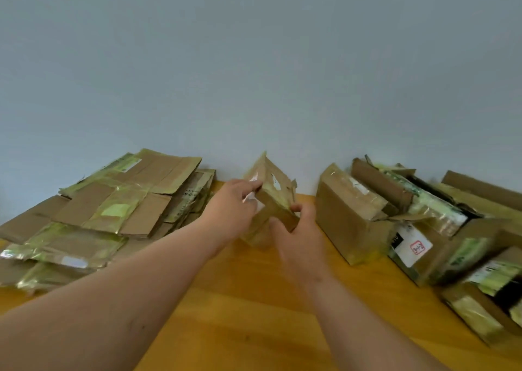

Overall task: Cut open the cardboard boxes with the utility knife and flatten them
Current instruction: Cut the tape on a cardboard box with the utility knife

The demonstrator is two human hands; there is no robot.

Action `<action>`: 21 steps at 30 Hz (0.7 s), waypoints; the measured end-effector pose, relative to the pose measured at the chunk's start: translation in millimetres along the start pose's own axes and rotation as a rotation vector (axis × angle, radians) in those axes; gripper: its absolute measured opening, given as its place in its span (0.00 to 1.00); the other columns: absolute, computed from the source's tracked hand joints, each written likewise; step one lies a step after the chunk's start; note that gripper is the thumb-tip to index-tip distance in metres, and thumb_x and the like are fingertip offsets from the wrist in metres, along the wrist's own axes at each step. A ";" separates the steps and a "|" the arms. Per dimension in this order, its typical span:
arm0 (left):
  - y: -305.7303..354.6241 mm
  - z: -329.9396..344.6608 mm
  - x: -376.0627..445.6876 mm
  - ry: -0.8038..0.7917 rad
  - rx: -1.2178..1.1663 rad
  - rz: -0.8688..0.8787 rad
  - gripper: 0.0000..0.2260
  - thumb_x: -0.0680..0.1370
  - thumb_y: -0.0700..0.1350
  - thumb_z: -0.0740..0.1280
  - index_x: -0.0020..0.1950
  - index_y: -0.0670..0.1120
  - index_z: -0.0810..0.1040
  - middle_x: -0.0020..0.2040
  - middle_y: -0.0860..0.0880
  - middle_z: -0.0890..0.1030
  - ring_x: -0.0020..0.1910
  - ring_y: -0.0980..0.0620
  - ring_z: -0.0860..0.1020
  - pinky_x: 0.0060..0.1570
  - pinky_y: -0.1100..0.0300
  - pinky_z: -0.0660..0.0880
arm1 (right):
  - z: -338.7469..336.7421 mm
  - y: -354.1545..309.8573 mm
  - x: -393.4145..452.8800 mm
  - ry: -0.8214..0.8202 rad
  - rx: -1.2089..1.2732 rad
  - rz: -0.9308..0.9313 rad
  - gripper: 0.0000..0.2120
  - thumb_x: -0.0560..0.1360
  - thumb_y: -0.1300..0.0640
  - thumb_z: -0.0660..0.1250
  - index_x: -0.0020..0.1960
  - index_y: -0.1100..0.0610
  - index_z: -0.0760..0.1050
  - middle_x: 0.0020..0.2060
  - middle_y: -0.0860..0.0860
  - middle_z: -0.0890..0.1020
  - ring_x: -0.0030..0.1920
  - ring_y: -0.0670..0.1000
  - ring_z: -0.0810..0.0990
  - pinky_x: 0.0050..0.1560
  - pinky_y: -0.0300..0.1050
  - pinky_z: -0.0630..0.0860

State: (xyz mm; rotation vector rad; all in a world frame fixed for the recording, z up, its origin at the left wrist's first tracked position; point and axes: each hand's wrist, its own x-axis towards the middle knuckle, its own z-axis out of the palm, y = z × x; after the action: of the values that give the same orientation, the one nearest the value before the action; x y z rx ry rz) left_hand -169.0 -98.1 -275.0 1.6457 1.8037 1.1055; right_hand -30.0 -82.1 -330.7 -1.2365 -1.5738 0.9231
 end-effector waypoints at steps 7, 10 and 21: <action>17.2 15.9 -73.3 -0.187 -0.077 0.013 0.20 0.83 0.44 0.58 0.73 0.61 0.69 0.76 0.59 0.62 0.75 0.52 0.61 0.71 0.55 0.61 | -43.0 -11.7 -57.1 -0.064 0.146 0.182 0.27 0.75 0.34 0.63 0.59 0.54 0.64 0.53 0.51 0.75 0.49 0.47 0.74 0.40 0.41 0.69; 20.8 25.0 -98.3 -0.205 -0.028 0.060 0.19 0.83 0.43 0.58 0.70 0.62 0.71 0.75 0.62 0.62 0.74 0.54 0.61 0.66 0.60 0.62 | -52.5 -8.6 -72.3 -0.004 0.103 0.206 0.38 0.64 0.24 0.65 0.56 0.55 0.65 0.55 0.52 0.72 0.52 0.50 0.74 0.41 0.42 0.70; 15.5 35.8 -142.1 -0.036 -0.038 -0.013 0.22 0.80 0.47 0.65 0.73 0.55 0.66 0.69 0.52 0.66 0.63 0.53 0.68 0.50 0.64 0.73 | -81.8 2.4 -116.8 -0.013 0.120 0.174 0.26 0.71 0.42 0.72 0.59 0.51 0.64 0.59 0.54 0.73 0.55 0.50 0.77 0.38 0.38 0.79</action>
State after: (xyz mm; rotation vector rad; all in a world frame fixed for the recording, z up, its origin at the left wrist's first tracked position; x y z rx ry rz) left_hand -106.0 -227.0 -308.8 1.6191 1.7577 1.0914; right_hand 59.0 -193.6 -330.8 -1.2985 -1.4157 1.1220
